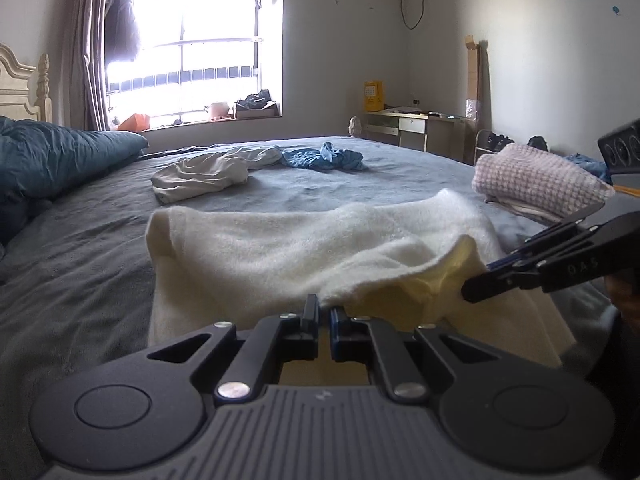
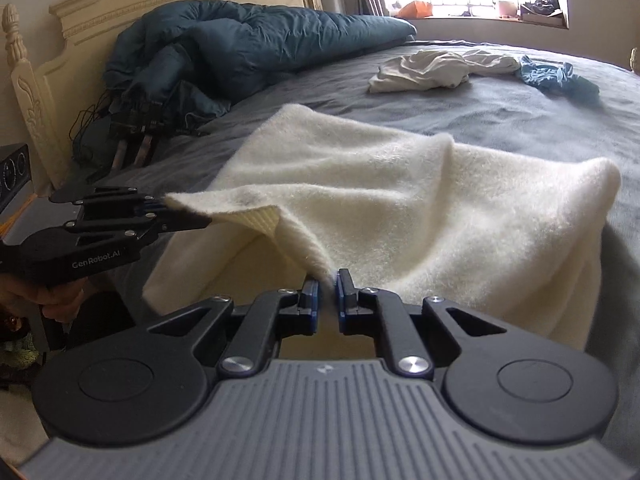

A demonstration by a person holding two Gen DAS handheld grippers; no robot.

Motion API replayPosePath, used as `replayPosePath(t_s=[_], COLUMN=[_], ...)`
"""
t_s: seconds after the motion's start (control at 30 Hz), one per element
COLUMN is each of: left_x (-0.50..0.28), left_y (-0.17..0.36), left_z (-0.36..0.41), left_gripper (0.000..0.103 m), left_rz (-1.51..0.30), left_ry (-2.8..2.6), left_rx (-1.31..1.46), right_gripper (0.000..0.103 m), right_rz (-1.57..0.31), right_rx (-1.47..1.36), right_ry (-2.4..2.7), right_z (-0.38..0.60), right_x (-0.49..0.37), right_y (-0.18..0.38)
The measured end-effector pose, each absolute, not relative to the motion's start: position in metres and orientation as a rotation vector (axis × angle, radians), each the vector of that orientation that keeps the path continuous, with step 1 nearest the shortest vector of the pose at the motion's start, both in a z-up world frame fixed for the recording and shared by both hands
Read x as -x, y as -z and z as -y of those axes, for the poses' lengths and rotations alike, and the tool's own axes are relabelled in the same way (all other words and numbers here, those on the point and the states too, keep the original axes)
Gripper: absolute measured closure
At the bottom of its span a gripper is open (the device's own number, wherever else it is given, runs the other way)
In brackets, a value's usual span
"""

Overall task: Fold clothes
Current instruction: 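Lift the held hem and fold it over the fleece body with both grippers, then open both grippers and release the folded fleece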

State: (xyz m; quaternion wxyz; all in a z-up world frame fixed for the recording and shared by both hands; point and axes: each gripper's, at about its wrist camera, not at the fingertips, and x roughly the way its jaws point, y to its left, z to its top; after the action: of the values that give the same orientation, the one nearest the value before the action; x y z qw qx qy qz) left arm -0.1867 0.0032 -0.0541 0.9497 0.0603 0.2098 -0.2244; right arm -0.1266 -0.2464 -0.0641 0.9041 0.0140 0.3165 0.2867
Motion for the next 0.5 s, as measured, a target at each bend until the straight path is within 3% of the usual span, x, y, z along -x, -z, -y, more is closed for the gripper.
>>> replayPosePath(t_s=[0.5], left_x=[0.221], left_y=[0.058], left_z=[-0.010], left_gripper=[0.098], left_rz=[-0.402], left_ry=[0.527], left_rx=[-0.143], right_gripper=[0.096], right_rz=[-0.644], right_rx=[0.026], right_ry=[-0.620], right_z=[0.252], right_x=[0.158], right_y=[0.057])
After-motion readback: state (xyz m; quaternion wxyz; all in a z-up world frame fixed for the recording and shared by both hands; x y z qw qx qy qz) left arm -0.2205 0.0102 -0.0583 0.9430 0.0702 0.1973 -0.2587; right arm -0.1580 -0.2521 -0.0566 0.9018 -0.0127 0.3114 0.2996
